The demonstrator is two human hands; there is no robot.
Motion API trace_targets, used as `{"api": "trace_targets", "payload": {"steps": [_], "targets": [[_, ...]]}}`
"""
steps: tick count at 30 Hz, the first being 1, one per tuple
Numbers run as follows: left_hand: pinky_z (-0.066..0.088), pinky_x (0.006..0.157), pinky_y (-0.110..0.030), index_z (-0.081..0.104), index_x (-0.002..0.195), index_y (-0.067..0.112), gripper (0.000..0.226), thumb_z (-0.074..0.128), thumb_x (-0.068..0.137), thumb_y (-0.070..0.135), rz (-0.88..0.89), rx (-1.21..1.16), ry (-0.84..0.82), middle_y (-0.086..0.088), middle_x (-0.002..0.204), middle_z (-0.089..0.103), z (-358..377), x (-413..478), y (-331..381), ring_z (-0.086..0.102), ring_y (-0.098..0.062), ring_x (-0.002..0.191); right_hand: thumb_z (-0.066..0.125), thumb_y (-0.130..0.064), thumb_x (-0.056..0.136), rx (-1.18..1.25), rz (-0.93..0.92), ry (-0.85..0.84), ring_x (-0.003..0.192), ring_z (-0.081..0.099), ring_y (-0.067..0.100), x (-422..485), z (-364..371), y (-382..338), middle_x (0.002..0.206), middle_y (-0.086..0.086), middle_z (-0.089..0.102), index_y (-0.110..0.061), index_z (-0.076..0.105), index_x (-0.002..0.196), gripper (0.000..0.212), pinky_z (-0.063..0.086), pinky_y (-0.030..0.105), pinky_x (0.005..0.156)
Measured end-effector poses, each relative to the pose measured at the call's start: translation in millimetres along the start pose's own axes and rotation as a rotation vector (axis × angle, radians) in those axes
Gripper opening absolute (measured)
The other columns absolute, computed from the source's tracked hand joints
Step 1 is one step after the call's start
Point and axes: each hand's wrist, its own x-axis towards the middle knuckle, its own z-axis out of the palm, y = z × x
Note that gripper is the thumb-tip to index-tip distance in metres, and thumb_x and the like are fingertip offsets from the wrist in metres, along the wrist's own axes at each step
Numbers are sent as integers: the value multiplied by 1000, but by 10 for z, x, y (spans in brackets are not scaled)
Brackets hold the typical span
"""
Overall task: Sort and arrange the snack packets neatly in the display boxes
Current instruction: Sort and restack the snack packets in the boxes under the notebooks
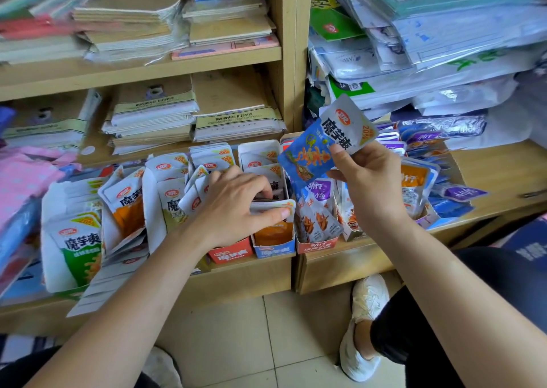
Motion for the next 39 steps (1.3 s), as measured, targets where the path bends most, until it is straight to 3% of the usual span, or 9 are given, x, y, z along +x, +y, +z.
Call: {"api": "trace_targets", "payload": {"steps": [4,7,11,16,21,28,36,37,39], "targets": [[39,82,-24,59,87,33,32,62,82,65,72,-214,61,20,85,62,-8,-159,5,51,-2,88,62,-15,99,33,-22,-33,89,75,17,14,16,-24,87,2,75,-14,66,88,12,60,27,73],[41,73,-10,66,93,31,20,74,82,46,194,-213,99,20,86,67,13,-361,56,61,-2,79,59,-13,100,45,-65,-84,89,75,18,26,42,-48,90,3,75,-12,67,90,13,60,26,72],[55,77,-32,77,98,23,15,74,85,28,334,-213,199,15,97,75,59,-514,-2,69,-4,87,60,-13,100,-88,-209,-156,87,73,26,18,114,11,93,9,76,-8,70,98,12,62,42,72],[58,77,-35,79,88,13,11,82,79,6,448,-196,253,5,100,78,130,-626,16,72,-10,97,64,-21,94,-576,-341,-445,78,69,13,-47,263,237,87,-3,74,-13,74,101,15,57,43,70],[60,75,-35,79,92,11,23,84,73,-2,439,-181,277,4,104,77,168,-684,-21,72,-13,98,69,-17,93,-571,-243,-406,79,68,9,-38,217,264,91,-8,71,-17,73,116,23,57,23,71],[61,79,-32,80,94,14,12,75,89,24,252,-258,394,10,101,76,110,-670,-29,71,-2,98,67,-4,91,-519,-244,-446,76,69,10,-73,72,228,84,-3,73,-21,72,100,20,53,16,69],[60,84,-25,77,88,9,6,73,85,10,139,-399,441,5,98,77,87,-611,-26,72,-2,97,74,-13,89,-692,-148,-636,98,58,-11,-172,-46,256,111,-23,59,-33,58,134,52,48,4,73],[59,85,-25,77,88,9,7,73,84,6,117,-424,455,5,97,77,71,-604,-33,73,-3,97,77,-18,86,-711,-140,-666,105,55,-10,-191,-41,257,121,-18,57,-34,52,140,62,48,4,79],[58,86,-22,76,86,9,15,72,82,-5,58,-478,477,7,98,76,27,-613,-38,73,-3,97,84,-27,79,-781,-193,-740,132,40,0,-239,-13,307,149,-12,43,-32,38,151,86,43,21,108]]}}
